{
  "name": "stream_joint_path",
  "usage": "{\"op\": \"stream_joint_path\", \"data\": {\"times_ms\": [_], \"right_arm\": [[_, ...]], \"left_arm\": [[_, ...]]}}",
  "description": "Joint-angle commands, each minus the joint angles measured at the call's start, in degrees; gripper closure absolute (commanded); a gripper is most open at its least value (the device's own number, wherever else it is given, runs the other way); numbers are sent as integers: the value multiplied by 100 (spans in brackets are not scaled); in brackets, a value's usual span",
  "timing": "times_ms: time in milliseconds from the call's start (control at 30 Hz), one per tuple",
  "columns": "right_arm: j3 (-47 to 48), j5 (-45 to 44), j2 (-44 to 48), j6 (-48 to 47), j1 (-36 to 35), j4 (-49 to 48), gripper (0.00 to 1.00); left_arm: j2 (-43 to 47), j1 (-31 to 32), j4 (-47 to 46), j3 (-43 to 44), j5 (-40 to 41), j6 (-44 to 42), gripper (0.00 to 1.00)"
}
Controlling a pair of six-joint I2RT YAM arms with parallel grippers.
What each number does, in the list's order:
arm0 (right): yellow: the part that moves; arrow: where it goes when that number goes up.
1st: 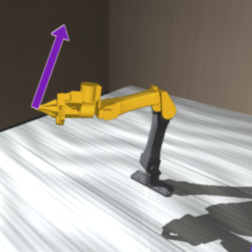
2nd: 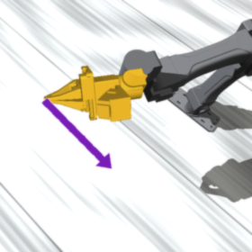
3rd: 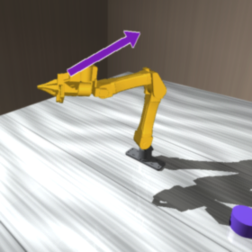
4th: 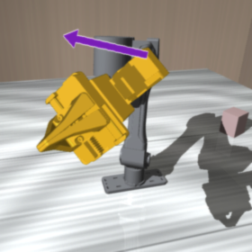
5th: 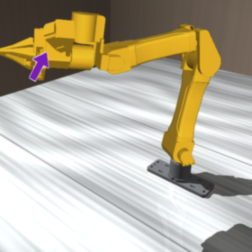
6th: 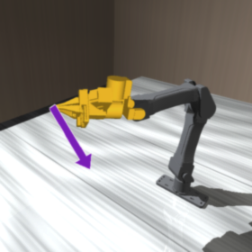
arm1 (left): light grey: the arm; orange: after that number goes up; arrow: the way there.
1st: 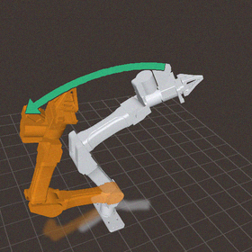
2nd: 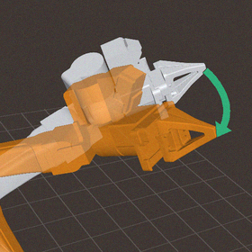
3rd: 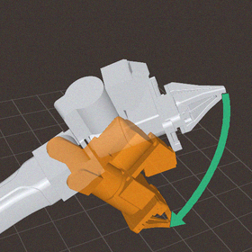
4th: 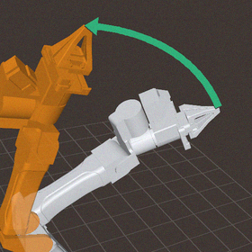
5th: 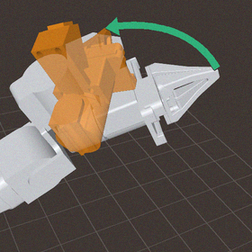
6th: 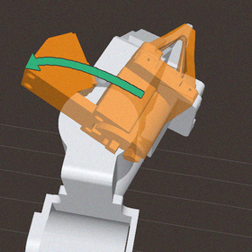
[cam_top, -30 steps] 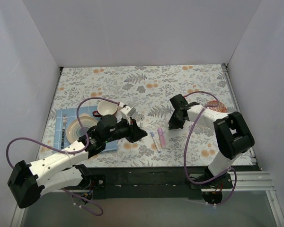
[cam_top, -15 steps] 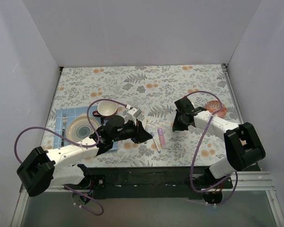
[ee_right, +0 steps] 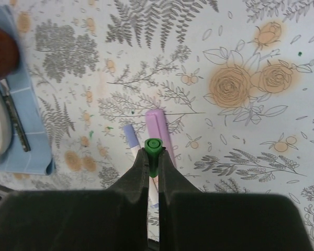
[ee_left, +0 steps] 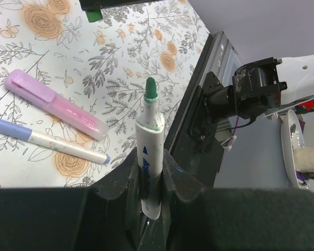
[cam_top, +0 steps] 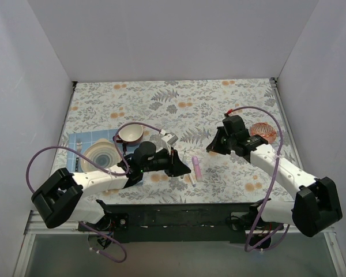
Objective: Insert the pens into the pen caps
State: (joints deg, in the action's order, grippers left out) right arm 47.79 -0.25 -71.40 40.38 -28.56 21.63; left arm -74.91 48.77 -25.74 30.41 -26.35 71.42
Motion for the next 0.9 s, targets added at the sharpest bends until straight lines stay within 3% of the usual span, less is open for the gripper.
{"op": "stream_joint_path", "data": {"times_ms": [0,333,867], "right_arm": [[213,472,415,84,-88,-361,99],[134,843,1180,347,-352,-967,99],[-94,1001,1383,611,-757,-1372,99]], "left_arm": [[-84,9,-520,-36,-414,48,100],[-550,9,-801,210,-766,118,100],[-805,9,-731,448,-872,-5,100]]}}
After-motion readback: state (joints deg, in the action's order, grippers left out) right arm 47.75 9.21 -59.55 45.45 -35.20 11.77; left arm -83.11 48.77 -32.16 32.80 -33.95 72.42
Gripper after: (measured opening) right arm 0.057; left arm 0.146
